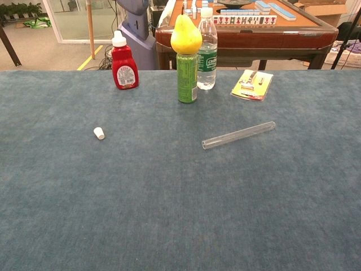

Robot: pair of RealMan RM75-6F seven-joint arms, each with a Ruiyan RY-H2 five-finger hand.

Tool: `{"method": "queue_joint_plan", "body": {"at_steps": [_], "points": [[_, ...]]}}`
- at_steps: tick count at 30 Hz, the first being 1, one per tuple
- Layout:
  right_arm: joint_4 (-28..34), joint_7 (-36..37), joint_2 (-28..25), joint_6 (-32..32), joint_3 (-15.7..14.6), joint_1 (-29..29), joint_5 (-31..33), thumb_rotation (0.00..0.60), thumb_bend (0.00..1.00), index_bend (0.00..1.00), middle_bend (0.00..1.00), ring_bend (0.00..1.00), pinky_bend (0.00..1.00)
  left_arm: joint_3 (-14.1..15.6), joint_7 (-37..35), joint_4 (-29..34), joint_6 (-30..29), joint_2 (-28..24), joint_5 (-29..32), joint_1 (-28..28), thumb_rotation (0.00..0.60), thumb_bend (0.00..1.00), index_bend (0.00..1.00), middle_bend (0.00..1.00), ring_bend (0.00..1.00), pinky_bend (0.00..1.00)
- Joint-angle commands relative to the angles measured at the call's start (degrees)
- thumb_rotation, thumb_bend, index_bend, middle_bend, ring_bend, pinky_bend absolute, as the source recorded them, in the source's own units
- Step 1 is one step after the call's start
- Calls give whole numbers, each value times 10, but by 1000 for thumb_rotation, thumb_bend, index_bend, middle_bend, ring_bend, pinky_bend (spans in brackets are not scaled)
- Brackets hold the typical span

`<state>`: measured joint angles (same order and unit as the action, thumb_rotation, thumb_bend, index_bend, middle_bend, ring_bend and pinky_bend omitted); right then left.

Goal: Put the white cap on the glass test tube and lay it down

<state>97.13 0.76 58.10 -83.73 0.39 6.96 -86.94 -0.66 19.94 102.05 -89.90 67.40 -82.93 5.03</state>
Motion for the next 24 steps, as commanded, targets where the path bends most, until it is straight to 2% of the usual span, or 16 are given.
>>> {"method": "queue_joint_plan", "body": {"at_steps": [1,9,15,18,22,24], "points": [[0,0,2,5,2,2,-3,600,317,452,635,586,768,0,0,-1,1,1,0,-1,600,269,168,350,363,450],[10,-11,0,32,11,24,-14,600,317,452,637,586,768,-5,1,-2,-2,0,-2,-7,600,269,168,350,363,450],[31,-37,0,111,36,85,-5,600,317,452,649,601,768,-10,-3,-4,0,-1,1,-9,600,269,168,350,363,450],[32,-56,14,161,54,127,7,600,317,452,687,685,814,-11,-5,-5,2,-1,1,-9,600,269,168,350,363,450],[21,-77,42,229,77,185,28,600,317,452,793,853,984,-12,-8,-7,3,-4,3,-12,600,269,168,350,363,450],[8,-87,64,257,90,213,42,600,313,452,841,915,1000,-14,-11,-7,2,-6,7,-14,600,269,168,350,363,450]]}}
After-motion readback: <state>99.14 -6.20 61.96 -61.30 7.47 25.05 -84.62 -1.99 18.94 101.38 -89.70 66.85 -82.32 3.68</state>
